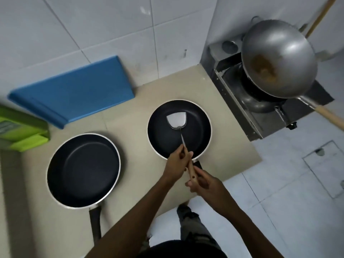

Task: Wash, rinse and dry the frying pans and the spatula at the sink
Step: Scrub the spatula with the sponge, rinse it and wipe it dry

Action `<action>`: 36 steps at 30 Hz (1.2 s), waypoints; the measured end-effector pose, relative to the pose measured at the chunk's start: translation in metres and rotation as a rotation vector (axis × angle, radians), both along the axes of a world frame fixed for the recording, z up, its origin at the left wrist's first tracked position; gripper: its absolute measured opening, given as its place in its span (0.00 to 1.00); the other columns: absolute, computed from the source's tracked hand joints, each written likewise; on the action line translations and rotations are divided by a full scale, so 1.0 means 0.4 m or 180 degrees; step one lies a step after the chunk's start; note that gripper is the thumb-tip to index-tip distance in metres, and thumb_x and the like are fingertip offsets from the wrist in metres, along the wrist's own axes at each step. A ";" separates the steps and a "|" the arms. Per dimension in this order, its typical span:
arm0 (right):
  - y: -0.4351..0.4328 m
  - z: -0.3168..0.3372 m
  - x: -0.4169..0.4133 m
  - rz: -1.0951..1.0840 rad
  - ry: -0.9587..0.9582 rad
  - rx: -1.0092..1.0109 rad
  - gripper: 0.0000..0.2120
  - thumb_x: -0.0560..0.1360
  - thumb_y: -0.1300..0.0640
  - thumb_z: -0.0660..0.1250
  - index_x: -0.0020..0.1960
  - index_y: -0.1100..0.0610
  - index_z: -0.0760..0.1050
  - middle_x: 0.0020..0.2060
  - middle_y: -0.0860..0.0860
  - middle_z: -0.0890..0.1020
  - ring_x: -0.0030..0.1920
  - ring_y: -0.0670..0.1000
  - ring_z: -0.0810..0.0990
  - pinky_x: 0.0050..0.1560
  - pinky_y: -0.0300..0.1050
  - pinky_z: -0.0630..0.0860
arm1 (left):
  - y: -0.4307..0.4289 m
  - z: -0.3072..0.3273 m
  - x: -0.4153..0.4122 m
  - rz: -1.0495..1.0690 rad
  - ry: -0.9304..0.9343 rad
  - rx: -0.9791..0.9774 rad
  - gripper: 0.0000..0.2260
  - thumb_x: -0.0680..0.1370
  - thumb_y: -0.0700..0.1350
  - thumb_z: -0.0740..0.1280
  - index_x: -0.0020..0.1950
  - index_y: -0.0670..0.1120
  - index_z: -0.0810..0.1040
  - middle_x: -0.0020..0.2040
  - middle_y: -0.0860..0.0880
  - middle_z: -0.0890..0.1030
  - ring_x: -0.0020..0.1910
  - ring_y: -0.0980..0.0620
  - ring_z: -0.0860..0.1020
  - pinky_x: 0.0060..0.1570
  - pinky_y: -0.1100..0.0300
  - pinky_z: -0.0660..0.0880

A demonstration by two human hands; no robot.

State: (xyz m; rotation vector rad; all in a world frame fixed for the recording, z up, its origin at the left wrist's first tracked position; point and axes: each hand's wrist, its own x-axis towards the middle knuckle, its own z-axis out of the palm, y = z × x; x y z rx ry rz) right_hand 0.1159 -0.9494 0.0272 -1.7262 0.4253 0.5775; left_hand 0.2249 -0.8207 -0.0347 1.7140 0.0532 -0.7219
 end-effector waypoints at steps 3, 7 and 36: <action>-0.062 -0.019 0.027 0.0255 0.0081 -0.0079 0.27 0.77 0.42 0.72 0.73 0.37 0.68 0.55 0.36 0.83 0.58 0.39 0.82 0.60 0.41 0.79 | -0.040 -0.030 0.015 0.0104 0.0034 0.0165 0.12 0.83 0.51 0.68 0.64 0.47 0.77 0.45 0.39 0.83 0.41 0.46 0.83 0.41 0.51 0.81; -0.118 -0.064 0.045 0.0718 0.0216 -0.0277 0.27 0.78 0.45 0.70 0.74 0.36 0.66 0.51 0.39 0.84 0.53 0.42 0.83 0.56 0.44 0.81 | -0.057 -0.052 0.013 0.0272 0.0312 0.0335 0.26 0.82 0.46 0.70 0.79 0.49 0.66 0.50 0.43 0.84 0.45 0.47 0.85 0.37 0.62 0.80; -0.217 -0.165 0.068 0.1108 0.0070 -0.0933 0.28 0.77 0.45 0.70 0.75 0.40 0.66 0.34 0.38 0.76 0.38 0.40 0.79 0.41 0.29 0.72 | -0.123 -0.074 0.014 0.0524 0.0591 0.0886 0.28 0.80 0.43 0.73 0.78 0.51 0.68 0.43 0.48 0.86 0.39 0.47 0.87 0.32 0.59 0.83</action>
